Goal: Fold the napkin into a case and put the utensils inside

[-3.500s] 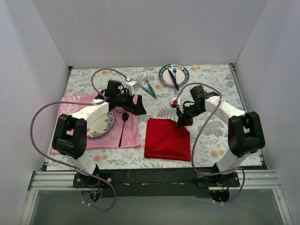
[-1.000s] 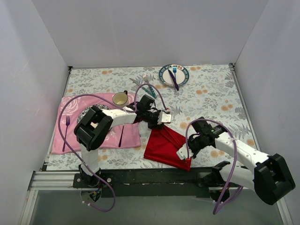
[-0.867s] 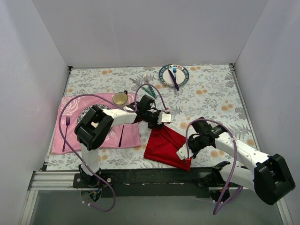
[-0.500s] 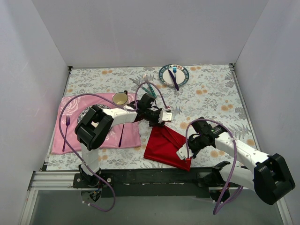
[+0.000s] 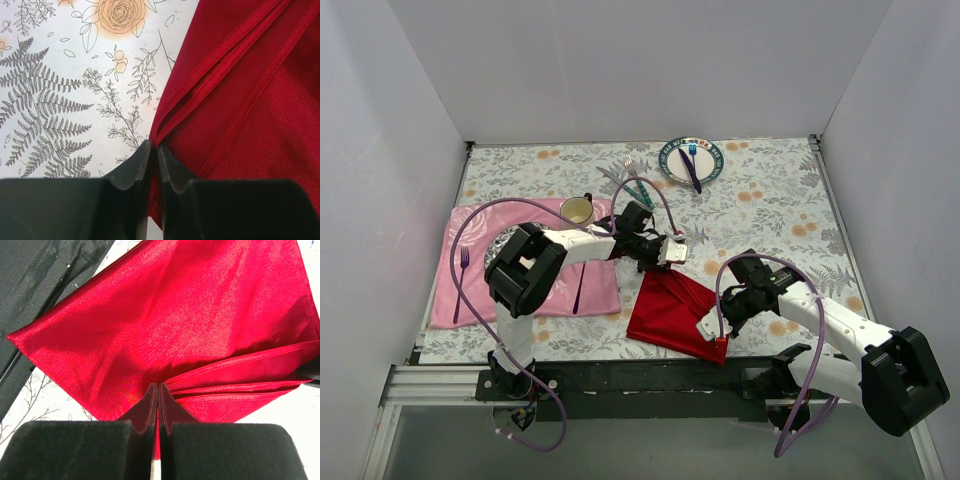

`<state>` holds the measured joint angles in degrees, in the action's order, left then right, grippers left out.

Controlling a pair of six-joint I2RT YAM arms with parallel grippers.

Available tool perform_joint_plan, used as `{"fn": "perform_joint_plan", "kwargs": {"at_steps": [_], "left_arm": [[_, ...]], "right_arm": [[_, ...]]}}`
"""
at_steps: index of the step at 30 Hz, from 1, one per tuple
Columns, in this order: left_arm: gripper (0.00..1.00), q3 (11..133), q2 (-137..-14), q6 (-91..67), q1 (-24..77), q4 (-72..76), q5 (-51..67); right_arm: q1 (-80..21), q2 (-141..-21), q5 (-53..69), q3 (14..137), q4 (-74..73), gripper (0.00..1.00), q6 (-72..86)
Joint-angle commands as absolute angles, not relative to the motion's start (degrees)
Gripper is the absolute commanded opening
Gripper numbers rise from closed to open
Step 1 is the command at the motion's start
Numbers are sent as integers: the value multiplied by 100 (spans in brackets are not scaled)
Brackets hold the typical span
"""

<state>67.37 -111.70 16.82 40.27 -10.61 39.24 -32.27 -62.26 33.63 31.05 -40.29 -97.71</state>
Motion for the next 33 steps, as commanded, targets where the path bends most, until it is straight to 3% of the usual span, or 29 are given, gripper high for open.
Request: {"fn": "perform_joint_plan", "kwargs": {"at_steps": [1,5,10,13,24,31,33], "left_arm": [[7,6899,-10925,1732,4052,-1169,4192],[0,6865,-10749,1644,4061,-1187,4149],[0,6663,-10503,1635,4078,-1204,4017],[0,6557,-10345,1652,4096,-1204,3999],[0,6126,-9844,1679,4298,-1380,3815],[0,5784,-9589,1811,4456,-1433,3569],[0,5713,-9563,1793,4509,-1441,3490]], "right_arm": [[-3252,-6179,3516,3269,-4087,1,-9747],[-3252,-6135,3542,3357,-4104,1,-9598],[-3261,-5951,3454,3349,-4148,1,-9475],[-3252,-5819,3419,3322,-4140,8,-9369],[-3261,-5432,3393,3428,-4280,59,-8781],[-3261,-5159,3357,3761,-4280,62,-8131],[-3252,-5220,3331,3884,-4350,59,-7929]]}}
